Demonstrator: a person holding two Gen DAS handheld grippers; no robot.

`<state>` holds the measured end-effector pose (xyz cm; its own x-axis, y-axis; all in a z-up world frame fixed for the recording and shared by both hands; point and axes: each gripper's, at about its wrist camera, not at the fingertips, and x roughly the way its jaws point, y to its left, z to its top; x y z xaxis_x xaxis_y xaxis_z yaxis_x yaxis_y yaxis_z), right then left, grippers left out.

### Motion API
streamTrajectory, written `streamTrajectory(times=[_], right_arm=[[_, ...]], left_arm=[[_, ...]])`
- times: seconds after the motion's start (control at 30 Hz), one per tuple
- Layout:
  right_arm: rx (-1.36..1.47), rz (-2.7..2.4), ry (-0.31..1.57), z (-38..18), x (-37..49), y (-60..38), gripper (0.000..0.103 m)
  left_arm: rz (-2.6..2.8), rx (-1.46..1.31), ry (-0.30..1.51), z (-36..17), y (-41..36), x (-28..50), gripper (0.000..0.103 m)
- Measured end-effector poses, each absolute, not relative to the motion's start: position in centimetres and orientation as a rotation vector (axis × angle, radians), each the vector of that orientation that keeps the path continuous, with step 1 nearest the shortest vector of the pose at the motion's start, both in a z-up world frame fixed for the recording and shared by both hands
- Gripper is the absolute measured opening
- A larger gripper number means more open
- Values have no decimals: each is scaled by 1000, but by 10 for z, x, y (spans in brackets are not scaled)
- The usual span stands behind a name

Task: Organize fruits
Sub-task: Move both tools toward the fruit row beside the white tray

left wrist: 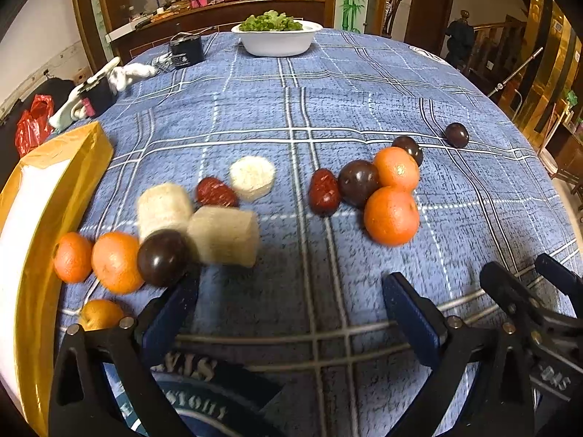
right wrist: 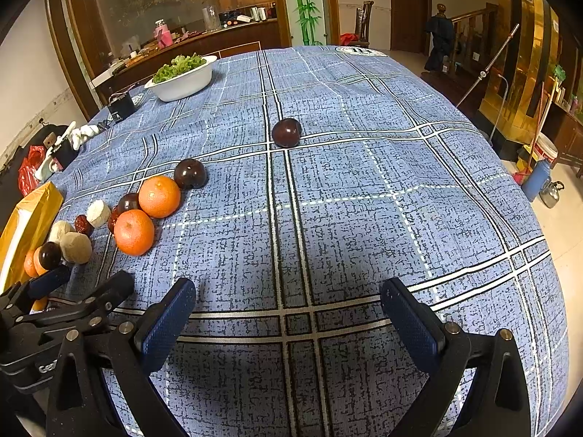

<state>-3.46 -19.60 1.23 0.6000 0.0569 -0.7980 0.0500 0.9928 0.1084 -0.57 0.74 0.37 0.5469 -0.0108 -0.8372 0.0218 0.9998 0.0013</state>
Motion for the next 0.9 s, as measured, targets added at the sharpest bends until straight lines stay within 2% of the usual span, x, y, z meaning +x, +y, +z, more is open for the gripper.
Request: streamTrajectory(times=[0.03,0.13,0.23,0.33,0.37,0.5,0.57,0.7,0.73,0.83,0.9], right_arm=[[108,-4,934,11,-33,-194,103],[-7,-56,966,7,-29,-177,102],[27,-42,964,10,-31,-184,103],[10,-49,964,12,-32,-182,103],[21,-44,964,13,-32,-184,103],[20,-44,964,14,-35,-186,103],[21,-44,963,13,-33,-185,103],[21,-44,963,13,-33,-184,103],[21,-44,963,13,-33,-184,103],[23,-44,962,12,-33,-184,103],[23,-44,962,12,-33,-184,103]], left_arm=[[-11,8,992,5,10,-11,94],[-84,-66,987,16,22,-27,94],[-126,-159,961,30,41,-46,94],[-180,-260,1004,37,66,-61,82],[-192,-272,1015,40,74,-67,80],[-201,-282,934,59,97,-92,81],[-209,-263,867,66,100,-105,88],[-273,-292,852,59,100,-115,88],[-264,-279,859,56,98,-115,86],[-270,-245,908,49,93,-113,68],[-295,-274,945,44,94,-113,66]])
